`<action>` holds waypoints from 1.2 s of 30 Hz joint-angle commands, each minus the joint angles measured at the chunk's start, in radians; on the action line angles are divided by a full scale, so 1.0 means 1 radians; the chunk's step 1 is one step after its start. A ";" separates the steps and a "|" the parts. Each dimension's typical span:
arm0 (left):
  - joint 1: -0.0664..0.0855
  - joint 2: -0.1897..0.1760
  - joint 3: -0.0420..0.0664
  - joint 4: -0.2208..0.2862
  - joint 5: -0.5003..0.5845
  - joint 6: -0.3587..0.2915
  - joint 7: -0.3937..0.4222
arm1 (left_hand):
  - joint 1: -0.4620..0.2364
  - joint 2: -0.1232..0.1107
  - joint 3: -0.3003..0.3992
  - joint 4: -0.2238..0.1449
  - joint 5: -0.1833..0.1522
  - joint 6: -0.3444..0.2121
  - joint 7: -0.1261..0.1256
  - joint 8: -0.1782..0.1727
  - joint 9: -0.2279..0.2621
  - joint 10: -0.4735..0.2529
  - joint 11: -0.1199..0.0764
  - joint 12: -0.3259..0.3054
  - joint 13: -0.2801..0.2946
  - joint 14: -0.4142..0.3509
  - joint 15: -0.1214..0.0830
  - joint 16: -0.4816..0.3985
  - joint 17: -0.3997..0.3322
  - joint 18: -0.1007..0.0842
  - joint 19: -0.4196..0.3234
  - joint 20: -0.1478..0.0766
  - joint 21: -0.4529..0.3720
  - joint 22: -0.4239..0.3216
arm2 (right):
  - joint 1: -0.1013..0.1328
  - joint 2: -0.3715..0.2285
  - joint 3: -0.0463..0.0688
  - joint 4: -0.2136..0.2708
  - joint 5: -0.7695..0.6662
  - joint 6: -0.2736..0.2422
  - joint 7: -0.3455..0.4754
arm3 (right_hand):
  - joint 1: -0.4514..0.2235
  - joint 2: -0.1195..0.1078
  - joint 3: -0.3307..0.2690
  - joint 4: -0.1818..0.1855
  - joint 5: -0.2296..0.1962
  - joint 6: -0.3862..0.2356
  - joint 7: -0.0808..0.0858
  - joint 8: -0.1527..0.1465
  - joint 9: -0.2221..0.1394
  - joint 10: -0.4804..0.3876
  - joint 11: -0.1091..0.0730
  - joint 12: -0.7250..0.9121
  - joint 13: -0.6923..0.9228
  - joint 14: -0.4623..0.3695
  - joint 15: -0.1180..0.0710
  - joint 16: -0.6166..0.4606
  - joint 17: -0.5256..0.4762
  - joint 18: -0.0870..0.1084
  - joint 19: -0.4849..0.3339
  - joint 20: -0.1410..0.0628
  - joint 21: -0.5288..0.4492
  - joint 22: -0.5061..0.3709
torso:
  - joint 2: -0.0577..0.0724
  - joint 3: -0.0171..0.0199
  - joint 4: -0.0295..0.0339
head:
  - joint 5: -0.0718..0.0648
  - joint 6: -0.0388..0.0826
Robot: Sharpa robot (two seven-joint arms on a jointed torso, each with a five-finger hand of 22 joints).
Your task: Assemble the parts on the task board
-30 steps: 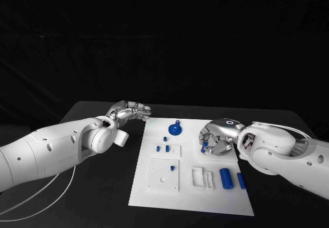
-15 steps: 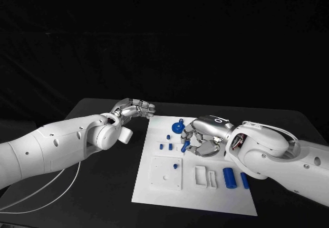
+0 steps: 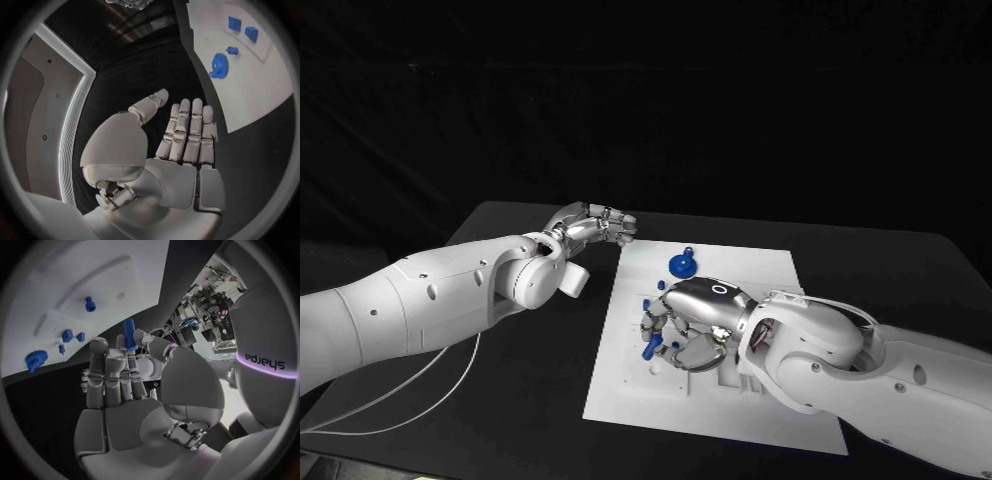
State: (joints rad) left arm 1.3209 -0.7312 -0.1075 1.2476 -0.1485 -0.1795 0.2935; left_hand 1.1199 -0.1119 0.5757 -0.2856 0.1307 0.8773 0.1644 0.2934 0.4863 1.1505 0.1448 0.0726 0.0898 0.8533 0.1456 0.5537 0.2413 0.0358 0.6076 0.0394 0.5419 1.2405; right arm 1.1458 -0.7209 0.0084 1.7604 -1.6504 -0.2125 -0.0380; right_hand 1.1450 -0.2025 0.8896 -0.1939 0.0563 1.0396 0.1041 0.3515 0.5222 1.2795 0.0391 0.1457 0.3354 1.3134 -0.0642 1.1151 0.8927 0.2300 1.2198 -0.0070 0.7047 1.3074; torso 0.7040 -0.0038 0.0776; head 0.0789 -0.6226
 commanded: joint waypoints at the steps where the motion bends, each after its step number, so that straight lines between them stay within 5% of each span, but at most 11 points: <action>1: 0.001 0.002 0.001 0.003 0.005 0.013 0.008 | 0.000 0.008 -0.007 0.000 0.006 -0.006 -0.002 0.004 -0.002 -0.007 0.002 -0.002 -0.002 0.006 0.001 -0.005 0.001 0.017 0.001 0.007 -0.007 0.001 | -0.005 0.011 -0.004 -0.011 -0.073 0.011 0.014 | 0.001 0.014 -0.001 -0.007 0.006 0.005 0.001 0.003 0.003 0.033 -0.004 0.003 0.003 -0.003 -0.012 0.004 0.001 0.032 0.000 -0.008 0.007 0.020 | 0.001 0.0003 0.0006 | 0.007 -0.004; 4: 0.001 0.002 0.001 0.004 0.005 0.013 0.008 | 0.001 0.008 -0.007 0.000 0.006 -0.006 -0.002 0.004 -0.002 -0.007 0.002 -0.002 -0.002 0.006 0.001 -0.005 0.002 0.017 0.001 0.007 -0.007 0.002 | -0.008 0.016 -0.015 -0.015 -0.098 0.017 0.012 | 0.001 0.015 -0.002 -0.010 0.006 0.005 0.001 0.003 0.004 0.033 -0.004 0.003 0.004 -0.003 -0.012 0.004 0.001 0.032 0.000 -0.008 0.007 0.020 | 0.000 0.0002 0.0003 | 0.010 -0.007; 19: 0.001 0.000 0.001 0.004 0.005 0.014 0.007 | 0.000 0.007 -0.007 0.000 0.006 -0.006 -0.002 0.005 -0.002 -0.007 0.002 -0.001 -0.002 0.006 0.001 -0.007 0.003 0.017 0.001 0.007 -0.008 0.002 | -0.017 0.026 -0.036 -0.032 -0.163 0.061 -0.016 | 0.000 0.016 -0.003 -0.022 0.005 0.008 0.000 0.004 0.007 0.034 -0.004 0.003 0.011 -0.003 -0.013 0.005 0.002 0.032 -0.001 -0.008 0.009 0.019 | 0.000 0.0019 -0.0012 | 0.015 -0.015; 36: 0.001 -0.002 0.001 0.004 0.005 0.014 0.007 | 0.000 0.007 -0.007 0.001 0.006 -0.007 -0.002 0.005 -0.002 -0.007 0.002 -0.001 -0.003 0.006 0.001 -0.008 0.004 0.017 0.001 0.007 -0.009 0.003 | -0.020 0.022 -0.037 -0.031 -0.200 0.038 -0.038 | -0.001 0.017 -0.002 -0.028 0.003 0.010 -0.001 0.004 0.009 0.035 -0.005 0.003 0.015 -0.003 -0.013 0.006 0.002 0.032 -0.002 -0.008 0.010 0.019 | 0.000 0.0010 -0.0007 | 0.017 -0.018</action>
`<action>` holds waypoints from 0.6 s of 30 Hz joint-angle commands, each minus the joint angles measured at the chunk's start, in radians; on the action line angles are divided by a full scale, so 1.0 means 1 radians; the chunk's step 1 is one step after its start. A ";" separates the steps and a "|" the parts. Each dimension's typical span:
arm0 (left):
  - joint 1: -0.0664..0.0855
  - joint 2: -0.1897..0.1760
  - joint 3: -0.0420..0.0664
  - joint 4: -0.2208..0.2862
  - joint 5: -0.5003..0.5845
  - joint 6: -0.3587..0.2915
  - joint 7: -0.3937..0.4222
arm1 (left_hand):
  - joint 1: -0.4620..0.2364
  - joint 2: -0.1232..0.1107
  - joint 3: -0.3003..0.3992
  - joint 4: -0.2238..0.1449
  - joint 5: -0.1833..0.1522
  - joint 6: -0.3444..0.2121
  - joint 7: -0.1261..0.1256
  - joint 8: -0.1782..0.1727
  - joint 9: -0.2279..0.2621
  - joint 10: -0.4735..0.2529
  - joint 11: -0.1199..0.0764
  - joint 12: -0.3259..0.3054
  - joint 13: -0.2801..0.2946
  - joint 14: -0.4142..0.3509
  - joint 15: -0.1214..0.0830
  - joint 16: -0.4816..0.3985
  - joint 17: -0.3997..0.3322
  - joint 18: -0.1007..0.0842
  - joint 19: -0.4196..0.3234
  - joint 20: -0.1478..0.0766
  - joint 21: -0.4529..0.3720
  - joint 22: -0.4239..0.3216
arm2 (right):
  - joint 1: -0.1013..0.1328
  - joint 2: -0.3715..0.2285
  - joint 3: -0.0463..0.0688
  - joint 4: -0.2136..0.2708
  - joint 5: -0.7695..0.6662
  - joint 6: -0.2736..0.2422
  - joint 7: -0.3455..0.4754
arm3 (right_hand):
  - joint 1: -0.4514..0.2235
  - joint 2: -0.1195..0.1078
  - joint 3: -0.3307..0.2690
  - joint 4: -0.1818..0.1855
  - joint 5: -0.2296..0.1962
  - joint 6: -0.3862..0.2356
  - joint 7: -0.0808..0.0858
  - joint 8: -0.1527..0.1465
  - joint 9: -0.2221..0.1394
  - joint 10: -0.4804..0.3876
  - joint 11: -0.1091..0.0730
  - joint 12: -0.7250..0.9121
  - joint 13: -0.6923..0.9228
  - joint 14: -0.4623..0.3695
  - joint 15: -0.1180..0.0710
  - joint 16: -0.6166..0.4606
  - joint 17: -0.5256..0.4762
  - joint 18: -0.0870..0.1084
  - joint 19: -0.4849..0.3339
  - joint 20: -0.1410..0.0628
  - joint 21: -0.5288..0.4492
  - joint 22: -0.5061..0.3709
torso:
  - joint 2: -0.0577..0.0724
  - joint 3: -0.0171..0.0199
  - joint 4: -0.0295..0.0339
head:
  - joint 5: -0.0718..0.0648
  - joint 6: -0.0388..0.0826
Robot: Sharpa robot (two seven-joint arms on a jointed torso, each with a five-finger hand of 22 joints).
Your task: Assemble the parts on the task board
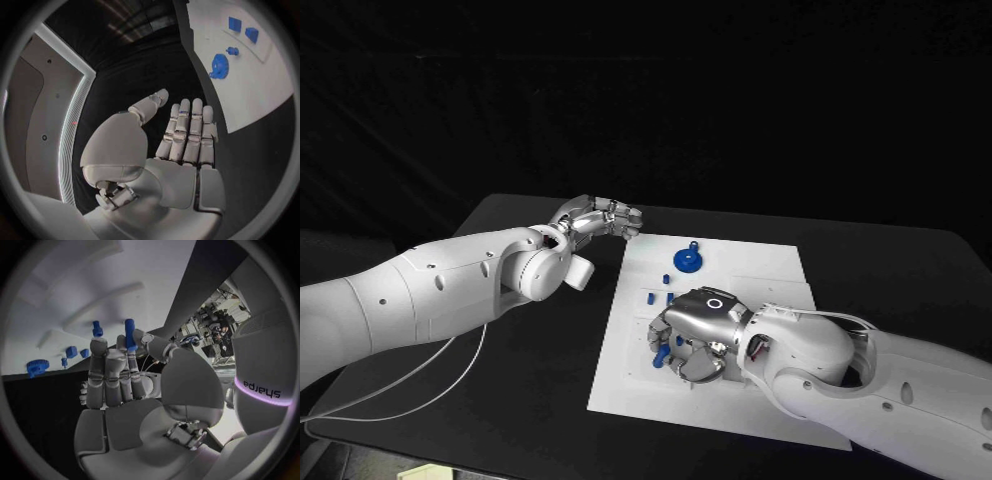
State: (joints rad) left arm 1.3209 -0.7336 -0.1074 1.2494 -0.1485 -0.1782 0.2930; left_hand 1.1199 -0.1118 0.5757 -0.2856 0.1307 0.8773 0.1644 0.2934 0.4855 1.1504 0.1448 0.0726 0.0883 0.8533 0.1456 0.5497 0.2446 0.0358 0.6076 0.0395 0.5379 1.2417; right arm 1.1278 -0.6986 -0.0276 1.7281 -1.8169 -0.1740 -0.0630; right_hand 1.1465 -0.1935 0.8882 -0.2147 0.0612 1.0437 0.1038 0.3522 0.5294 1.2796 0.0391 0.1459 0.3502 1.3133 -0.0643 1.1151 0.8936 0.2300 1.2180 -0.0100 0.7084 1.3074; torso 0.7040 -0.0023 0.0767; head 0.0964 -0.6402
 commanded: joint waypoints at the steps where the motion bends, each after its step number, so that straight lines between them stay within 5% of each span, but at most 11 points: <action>1: 0.001 0.001 0.001 0.003 0.005 0.013 0.007 | 0.000 0.007 -0.007 0.001 0.006 -0.007 -0.002 0.005 -0.001 -0.007 0.002 -0.001 -0.001 0.006 0.001 -0.004 0.001 0.017 0.001 0.007 -0.005 0.002 | -0.002 -0.001 -0.001 0.002 -0.035 -0.004 -0.014 | -0.002 0.008 0.000 -0.007 -0.002 0.006 0.000 0.004 0.002 0.035 -0.005 0.003 0.000 -0.003 -0.013 0.006 0.002 0.032 0.000 -0.005 0.007 0.019 | 0.000 -0.0008 0.0000 | 0.000 0.000; 18: 0.001 0.000 0.001 0.004 0.005 0.013 0.006 | 0.000 0.007 -0.008 0.000 0.006 -0.007 -0.002 0.005 -0.002 -0.007 0.002 -0.001 -0.002 0.006 0.001 -0.005 0.003 0.017 0.001 0.007 -0.006 0.002 | -0.003 0.004 -0.001 0.000 -0.035 0.036 -0.009 | -0.005 0.006 0.001 -0.011 0.000 0.008 -0.001 0.004 0.004 0.037 -0.006 0.003 0.005 -0.003 -0.014 0.006 0.002 0.032 0.000 -0.005 0.008 0.019 | 0.000 -0.0017 0.0000 | 0.002 -0.002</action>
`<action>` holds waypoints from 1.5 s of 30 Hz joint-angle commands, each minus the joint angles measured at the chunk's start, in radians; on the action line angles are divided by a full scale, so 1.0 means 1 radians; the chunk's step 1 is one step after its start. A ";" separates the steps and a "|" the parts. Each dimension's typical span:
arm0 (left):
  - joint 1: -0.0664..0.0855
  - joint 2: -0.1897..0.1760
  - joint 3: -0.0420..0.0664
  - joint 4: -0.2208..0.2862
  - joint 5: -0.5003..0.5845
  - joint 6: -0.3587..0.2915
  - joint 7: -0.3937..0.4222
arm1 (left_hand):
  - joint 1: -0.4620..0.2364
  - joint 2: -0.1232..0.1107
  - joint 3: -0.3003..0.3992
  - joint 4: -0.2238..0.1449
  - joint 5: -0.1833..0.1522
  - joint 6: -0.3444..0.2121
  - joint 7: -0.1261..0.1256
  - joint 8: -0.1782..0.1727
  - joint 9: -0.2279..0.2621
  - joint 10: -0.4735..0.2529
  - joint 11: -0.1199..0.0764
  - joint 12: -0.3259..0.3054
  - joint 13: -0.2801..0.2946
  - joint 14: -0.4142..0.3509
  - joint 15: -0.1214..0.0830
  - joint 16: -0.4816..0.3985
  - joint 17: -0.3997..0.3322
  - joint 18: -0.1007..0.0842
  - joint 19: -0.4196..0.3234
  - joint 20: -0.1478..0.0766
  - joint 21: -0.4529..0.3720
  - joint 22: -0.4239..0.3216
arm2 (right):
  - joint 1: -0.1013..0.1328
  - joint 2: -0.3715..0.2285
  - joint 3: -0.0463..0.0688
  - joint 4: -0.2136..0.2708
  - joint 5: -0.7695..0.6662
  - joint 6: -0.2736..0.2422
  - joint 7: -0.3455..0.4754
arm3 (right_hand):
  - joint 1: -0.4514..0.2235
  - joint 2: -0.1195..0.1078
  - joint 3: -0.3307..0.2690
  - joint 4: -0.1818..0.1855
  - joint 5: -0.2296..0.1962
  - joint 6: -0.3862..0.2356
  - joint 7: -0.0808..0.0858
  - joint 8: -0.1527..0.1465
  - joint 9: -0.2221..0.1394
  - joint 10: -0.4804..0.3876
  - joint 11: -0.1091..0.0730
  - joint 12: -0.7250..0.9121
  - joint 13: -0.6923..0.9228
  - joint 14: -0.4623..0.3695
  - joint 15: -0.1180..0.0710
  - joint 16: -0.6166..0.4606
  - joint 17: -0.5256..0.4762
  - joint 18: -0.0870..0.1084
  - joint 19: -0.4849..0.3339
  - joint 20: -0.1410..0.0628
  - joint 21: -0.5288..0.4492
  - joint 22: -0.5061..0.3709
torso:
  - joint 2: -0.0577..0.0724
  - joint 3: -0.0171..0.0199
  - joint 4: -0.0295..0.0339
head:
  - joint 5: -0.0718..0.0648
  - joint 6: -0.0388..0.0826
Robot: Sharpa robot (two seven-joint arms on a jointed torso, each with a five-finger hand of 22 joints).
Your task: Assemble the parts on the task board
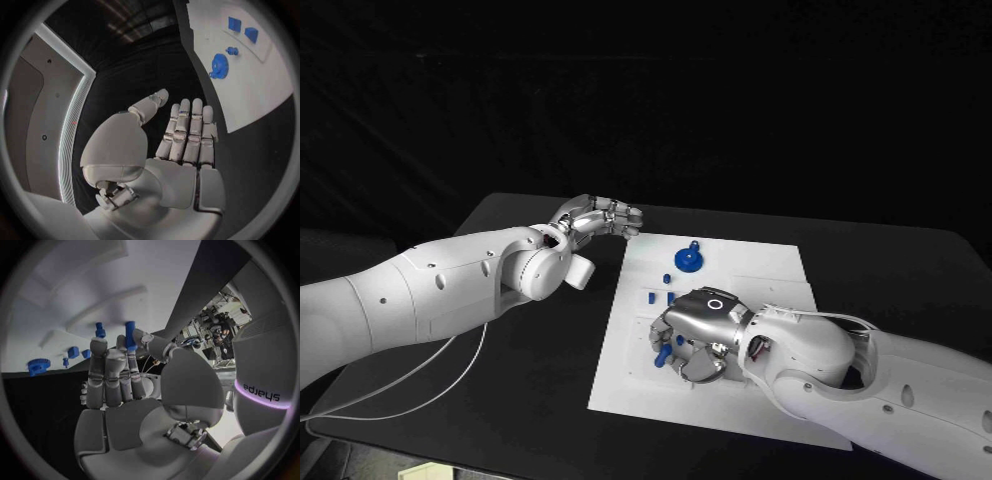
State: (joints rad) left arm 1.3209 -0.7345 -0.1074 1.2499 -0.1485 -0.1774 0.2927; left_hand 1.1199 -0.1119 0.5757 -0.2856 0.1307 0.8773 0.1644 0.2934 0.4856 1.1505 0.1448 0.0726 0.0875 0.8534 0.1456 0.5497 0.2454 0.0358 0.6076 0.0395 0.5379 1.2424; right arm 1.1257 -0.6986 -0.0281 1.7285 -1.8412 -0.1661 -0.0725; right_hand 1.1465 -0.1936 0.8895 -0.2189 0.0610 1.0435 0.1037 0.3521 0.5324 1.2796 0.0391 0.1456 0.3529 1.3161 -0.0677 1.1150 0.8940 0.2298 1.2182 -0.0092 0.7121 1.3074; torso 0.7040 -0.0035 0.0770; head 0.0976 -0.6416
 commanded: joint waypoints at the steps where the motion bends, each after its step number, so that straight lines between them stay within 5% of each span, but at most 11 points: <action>1: 0.001 0.001 0.001 0.003 0.005 0.013 0.007 | 0.000 0.007 -0.008 0.000 0.006 -0.007 -0.002 0.005 -0.002 -0.007 0.002 -0.001 -0.001 0.006 0.001 -0.005 0.002 0.017 0.001 0.007 -0.006 0.002 | -0.001 0.005 0.000 -0.001 -0.010 0.030 0.001 | -0.006 0.006 -0.001 -0.007 0.001 0.008 -0.001 0.004 0.002 0.036 -0.006 0.004 0.003 -0.006 -0.011 0.006 0.002 0.032 0.000 -0.005 0.004 0.019 | 0.000 -0.0005 -0.0006 | 0.001 -0.001; 10: 0.001 0.005 0.001 0.000 0.005 0.013 0.007 | 0.000 0.007 -0.008 0.000 0.006 -0.007 -0.002 0.005 -0.002 -0.007 0.002 -0.001 -0.002 0.006 0.001 -0.006 0.002 0.017 0.001 0.007 -0.006 0.002 | 0.000 0.029 -0.016 -0.011 0.002 0.040 0.009 | -0.035 0.006 -0.040 -0.024 0.111 0.006 0.000 -0.002 0.010 0.030 -0.004 -0.005 0.021 -0.009 -0.009 0.003 0.001 0.032 -0.006 -0.004 0.007 0.017 | 0.000 -0.0004 -0.0007 | 0.000 -0.002; 17: 0.001 0.005 0.001 -0.001 0.005 0.013 0.006 | 0.000 0.008 -0.008 0.001 0.006 -0.008 -0.002 0.005 -0.002 -0.007 0.002 -0.001 -0.002 0.006 0.001 -0.007 0.003 0.017 0.001 0.007 -0.006 0.002 | 0.000 0.036 -0.025 -0.016 0.030 0.030 0.019 | -0.079 -0.003 -0.134 -0.043 0.207 -0.006 0.004 -0.013 0.013 0.016 0.001 -0.019 0.029 -0.011 -0.004 -0.004 -0.003 0.032 -0.012 -0.001 0.007 0.016 | 0.000 0.0003 0.0005 | -0.001 -0.003; 32: 0.001 0.002 0.001 -0.001 0.005 0.013 0.004 | 0.000 0.007 -0.008 0.001 0.006 -0.008 -0.002 0.005 -0.002 -0.007 0.002 -0.001 -0.002 0.006 0.001 -0.008 0.004 0.016 0.002 0.007 -0.007 0.003 | 0.000 0.022 -0.026 -0.021 0.063 -0.051 0.020 | -0.098 -0.048 -0.287 -0.065 0.259 -0.108 0.050 -0.074 -0.017 -0.091 0.042 -0.079 -0.006 -0.027 0.036 -0.011 -0.009 0.032 -0.038 0.009 -0.005 0.014 | 0.000 0.0005 -0.0005 | -0.002 -0.003; 45: 0.001 0.002 0.001 -0.003 0.005 0.014 0.003 | -0.001 0.006 -0.008 0.000 0.006 -0.009 -0.001 0.005 -0.003 -0.008 0.003 -0.002 -0.003 0.006 0.002 -0.009 0.005 0.016 0.002 0.007 -0.008 0.003 | 0.001 -0.022 -0.024 0.008 0.166 -0.143 0.051 | -0.140 -0.100 -0.383 -0.063 0.233 -0.200 0.088 -0.117 -0.046 -0.244 0.091 -0.084 -0.084 -0.064 0.082 -0.016 -0.014 0.032 -0.072 0.025 -0.025 0.011 | 0.000 0.0007 0.0003 | -0.009 0.004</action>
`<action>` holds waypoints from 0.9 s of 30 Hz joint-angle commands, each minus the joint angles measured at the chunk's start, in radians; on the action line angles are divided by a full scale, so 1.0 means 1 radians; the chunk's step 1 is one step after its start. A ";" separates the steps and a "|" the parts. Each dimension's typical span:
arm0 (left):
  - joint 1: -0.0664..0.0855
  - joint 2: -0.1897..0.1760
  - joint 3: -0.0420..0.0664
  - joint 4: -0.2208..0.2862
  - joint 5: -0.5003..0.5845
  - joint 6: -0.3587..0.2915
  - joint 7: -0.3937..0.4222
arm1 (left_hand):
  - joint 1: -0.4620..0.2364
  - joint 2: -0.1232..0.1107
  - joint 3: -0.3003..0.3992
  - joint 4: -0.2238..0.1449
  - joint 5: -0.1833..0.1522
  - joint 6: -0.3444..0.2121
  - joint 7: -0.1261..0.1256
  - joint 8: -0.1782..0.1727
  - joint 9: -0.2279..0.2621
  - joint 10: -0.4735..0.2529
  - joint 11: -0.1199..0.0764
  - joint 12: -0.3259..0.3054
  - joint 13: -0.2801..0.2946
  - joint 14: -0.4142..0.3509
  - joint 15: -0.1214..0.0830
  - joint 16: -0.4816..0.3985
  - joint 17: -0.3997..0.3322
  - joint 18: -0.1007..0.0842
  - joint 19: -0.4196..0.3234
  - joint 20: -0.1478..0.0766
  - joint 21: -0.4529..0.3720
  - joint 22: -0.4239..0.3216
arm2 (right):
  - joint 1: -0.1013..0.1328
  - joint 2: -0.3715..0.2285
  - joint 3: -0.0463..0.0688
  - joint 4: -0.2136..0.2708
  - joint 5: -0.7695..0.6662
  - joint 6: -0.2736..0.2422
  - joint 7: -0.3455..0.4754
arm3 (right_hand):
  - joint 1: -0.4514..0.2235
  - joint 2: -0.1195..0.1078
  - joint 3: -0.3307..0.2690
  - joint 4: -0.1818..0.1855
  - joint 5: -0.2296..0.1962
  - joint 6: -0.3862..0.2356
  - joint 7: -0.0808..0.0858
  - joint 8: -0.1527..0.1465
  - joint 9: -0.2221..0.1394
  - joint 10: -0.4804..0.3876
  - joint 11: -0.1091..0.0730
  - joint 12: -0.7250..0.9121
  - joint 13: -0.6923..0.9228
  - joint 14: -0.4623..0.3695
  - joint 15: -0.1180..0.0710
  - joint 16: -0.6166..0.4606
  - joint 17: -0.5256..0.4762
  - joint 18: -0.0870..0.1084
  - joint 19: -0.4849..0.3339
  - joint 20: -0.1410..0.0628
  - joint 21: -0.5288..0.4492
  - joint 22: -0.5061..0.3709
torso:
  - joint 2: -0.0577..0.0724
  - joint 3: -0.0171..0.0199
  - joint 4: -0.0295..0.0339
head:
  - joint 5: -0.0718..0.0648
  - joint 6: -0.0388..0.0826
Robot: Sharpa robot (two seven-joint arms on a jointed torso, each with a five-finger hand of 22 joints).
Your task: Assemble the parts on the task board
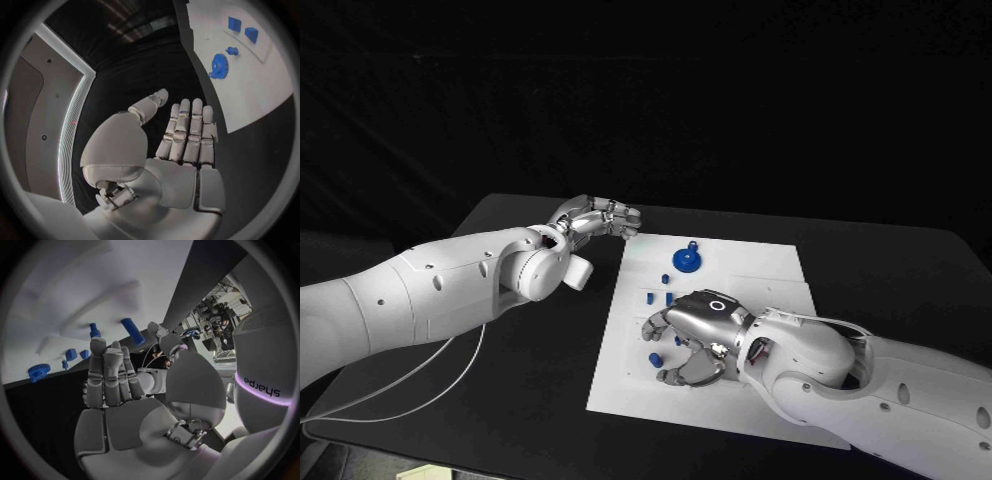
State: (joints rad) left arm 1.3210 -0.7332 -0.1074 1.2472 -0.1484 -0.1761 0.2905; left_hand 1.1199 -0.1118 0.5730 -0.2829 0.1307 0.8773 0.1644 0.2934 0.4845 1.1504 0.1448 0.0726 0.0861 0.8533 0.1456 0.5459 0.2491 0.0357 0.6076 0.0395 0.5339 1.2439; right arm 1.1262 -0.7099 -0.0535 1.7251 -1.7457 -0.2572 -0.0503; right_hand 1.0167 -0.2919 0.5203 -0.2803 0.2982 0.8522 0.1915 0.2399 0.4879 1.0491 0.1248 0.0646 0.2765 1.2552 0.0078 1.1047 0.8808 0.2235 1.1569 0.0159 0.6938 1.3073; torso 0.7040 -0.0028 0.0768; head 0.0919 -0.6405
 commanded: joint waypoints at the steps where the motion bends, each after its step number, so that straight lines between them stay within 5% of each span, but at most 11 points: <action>1: 0.001 0.000 0.001 0.000 0.005 0.012 0.005 | -0.001 0.006 -0.006 -0.002 0.006 -0.009 -0.001 0.005 -0.001 -0.008 0.003 -0.002 -0.002 0.006 0.002 -0.005 0.001 0.017 0.002 0.007 -0.004 0.002 | 0.002 -0.021 0.006 0.020 0.088 -0.047 0.030 | -0.022 -0.003 -0.030 -0.002 -0.007 -0.014 0.001 -0.006 -0.002 -0.022 0.007 -0.002 -0.015 -0.007 0.011 -0.005 -0.001 0.038 -0.014 0.002 -0.009 0.011 | -0.001 -0.0002 -0.0001 | -0.004 0.004; 6: 0.001 0.000 0.001 -0.002 0.005 0.013 0.005 | -0.001 0.006 -0.006 -0.002 0.006 -0.009 -0.001 0.005 -0.002 -0.008 0.003 -0.002 -0.002 0.006 0.002 -0.005 0.001 0.017 0.002 0.007 -0.004 0.002 | 0.031 -0.062 0.033 0.047 0.210 -0.031 0.047 | -0.073 -0.004 -0.065 0.020 -0.114 -0.017 -0.006 -0.001 -0.001 -0.017 0.006 0.007 -0.033 -0.014 0.008 0.002 -0.001 0.038 -0.016 0.001 -0.015 0.008 | -0.001 -0.0001 -0.0005 | -0.012 0.010; 9: 0.001 -0.001 0.001 -0.003 0.005 0.013 0.005 | -0.001 0.006 -0.006 -0.002 0.005 -0.009 -0.001 0.005 -0.002 -0.008 0.003 -0.002 -0.002 0.006 0.002 -0.005 0.002 0.016 0.002 0.007 -0.004 0.002 | 0.064 -0.105 0.052 0.059 0.370 -0.008 0.049 | -0.087 0.000 -0.056 0.044 -0.126 -0.013 -0.003 0.005 0.000 0.005 0.000 0.018 -0.038 -0.010 0.002 0.007 -0.002 0.038 -0.009 -0.004 -0.016 0.006 | -0.001 -0.0002 -0.0002 | -0.027 0.015; 14: 0.001 0.001 0.001 -0.009 0.006 0.012 0.005 | -0.001 0.006 -0.006 -0.002 0.005 -0.009 -0.001 0.005 -0.002 -0.008 0.003 -0.002 -0.002 0.006 0.002 -0.006 0.002 0.016 0.002 0.007 -0.004 0.002 | 0.138 -0.181 0.054 0.042 0.535 0.045 0.015 | -0.073 0.044 -0.042 0.055 -0.142 0.013 -0.010 0.024 0.005 0.119 -0.039 0.081 -0.012 -0.004 -0.035 0.011 -0.005 0.038 -0.002 -0.009 -0.013 0.008 | -0.002 -0.0003 -0.0011 | -0.054 0.024; 16: 0.001 0.003 0.001 -0.013 0.007 0.011 0.005 | -0.001 0.006 -0.006 -0.002 0.005 -0.009 -0.001 0.005 -0.002 -0.008 0.003 -0.002 -0.002 0.006 0.002 -0.006 0.002 0.016 0.002 0.007 -0.004 0.002 | 0.164 -0.202 0.054 0.007 0.526 0.083 -0.016 | -0.049 0.084 -0.045 0.044 -0.172 0.022 -0.034 0.030 0.006 0.249 -0.074 0.198 0.057 0.001 -0.068 0.016 -0.003 0.038 0.003 -0.011 -0.009 0.012 | -0.002 -0.0008 -0.0021 | -0.064 0.027; 17: 0.001 0.005 0.001 -0.014 0.007 0.010 0.006 | -0.001 0.006 -0.006 -0.002 0.005 -0.009 -0.001 0.005 -0.002 -0.008 0.003 -0.002 -0.002 0.006 0.002 -0.006 0.002 0.016 0.002 0.007 -0.004 0.002 | 0.175 -0.215 0.054 -0.017 0.521 0.109 -0.043 | -0.042 0.086 -0.049 0.040 -0.186 0.027 -0.041 0.032 0.006 0.269 -0.085 0.257 0.101 -0.003 -0.082 0.012 -0.005 0.038 0.002 -0.009 -0.011 0.011 | -0.004 -0.0017 -0.0033 | -0.070 0.029; 22: 0.000 0.010 0.001 -0.017 0.010 0.013 0.008 | -0.001 0.006 -0.006 -0.002 0.005 -0.009 -0.001 0.005 -0.002 -0.008 0.003 -0.002 -0.002 0.006 0.002 -0.006 0.002 0.016 0.002 0.007 -0.004 0.002 | 0.182 -0.247 0.051 -0.086 0.606 0.258 -0.138 | -0.048 0.096 -0.060 0.051 -0.172 0.071 -0.067 0.058 0.019 0.402 -0.111 0.421 0.208 0.026 -0.099 0.039 0.009 0.038 0.036 -0.013 0.008 0.015 | -0.007 -0.0028 -0.0065 | -0.090 0.032; 23: 0.000 0.012 0.000 -0.019 0.010 0.013 0.009 | -0.001 0.006 -0.006 -0.002 0.005 -0.009 -0.001 0.005 -0.002 -0.008 0.003 -0.002 -0.002 0.006 0.002 -0.006 0.002 0.016 0.002 0.007 -0.005 0.002 | 0.183 -0.248 0.048 -0.097 0.620 0.284 -0.155 | -0.055 0.097 -0.070 0.058 -0.158 0.088 -0.079 0.069 0.029 0.396 -0.129 0.575 0.335 0.050 -0.131 0.072 0.029 0.038 0.076 -0.028 0.026 0.017 | -0.008 -0.0027 -0.0080 | -0.092 0.032; 24: 0.000 0.015 0.000 -0.024 0.010 0.013 0.010 | -0.002 0.006 -0.006 -0.002 0.005 -0.009 -0.001 0.005 -0.002 -0.008 0.003 -0.002 -0.002 0.006 0.002 -0.006 0.002 0.016 0.002 0.007 -0.005 0.002 | 0.185 -0.252 0.042 -0.104 0.626 0.314 -0.176 | -0.061 0.117 -0.066 0.066 -0.158 0.084 -0.080 0.067 0.032 0.320 -0.133 0.652 0.415 0.044 -0.120 0.075 0.036 0.038 0.078 -0.036 0.023 0.013 | -0.010 -0.0027 -0.0093 | -0.095 0.031; 25: 0.000 0.017 0.000 -0.027 0.011 0.014 0.010 | -0.002 0.006 -0.006 -0.002 0.005 -0.009 -0.001 0.005 -0.002 -0.008 0.003 -0.002 -0.002 0.006 0.002 -0.006 0.002 0.016 0.002 0.007 -0.005 0.002 | 0.186 -0.259 0.038 -0.106 0.626 0.347 -0.192 | -0.082 0.114 -0.076 0.076 -0.162 0.091 -0.084 0.072 0.045 0.170 -0.133 0.913 0.662 0.046 -0.122 0.107 0.069 0.038 0.097 -0.055 0.032 0.015 | -0.010 -0.0017 -0.0098 | -0.100 0.032; 27: -0.001 0.017 0.000 -0.027 0.013 0.015 0.010 | -0.002 0.006 -0.007 -0.002 0.005 -0.009 0.000 0.005 -0.002 -0.008 0.003 -0.002 -0.002 0.006 0.002 -0.006 0.003 0.016 0.002 0.007 -0.005 0.003 | 0.186 -0.277 0.034 -0.097 0.631 0.377 -0.213 | -0.090 0.130 -0.059 0.095 -0.161 0.098 -0.085 0.077 0.058 0.078 -0.133 0.992 0.750 0.035 -0.126 0.110 0.085 0.038 0.090 -0.058 0.034 0.019 | -0.013 -0.0014 -0.0114 | -0.109 0.030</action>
State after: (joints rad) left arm 1.3202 -0.7182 -0.1078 1.2197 -0.1463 -0.1754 0.2896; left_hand 1.1199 -0.1119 0.5730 -0.2829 0.1307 0.8773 0.1644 0.2934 0.4837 1.1469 0.1484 0.0726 0.0854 0.8533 0.1456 0.5459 0.2508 0.0357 0.6076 0.0394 0.5340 1.2457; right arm 1.3105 -0.9778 -0.0190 1.6228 -1.1785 -0.0333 -0.1735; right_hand 0.9341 -0.1604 0.4583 -0.1912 0.1357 0.9375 0.1008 0.3131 0.5420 1.1774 -0.0162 1.0219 0.9925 1.2970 -0.1128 1.2115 0.9598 0.2539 1.2367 -0.0239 0.7243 1.3081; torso 0.6953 -0.0047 0.0690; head -0.0073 -0.6089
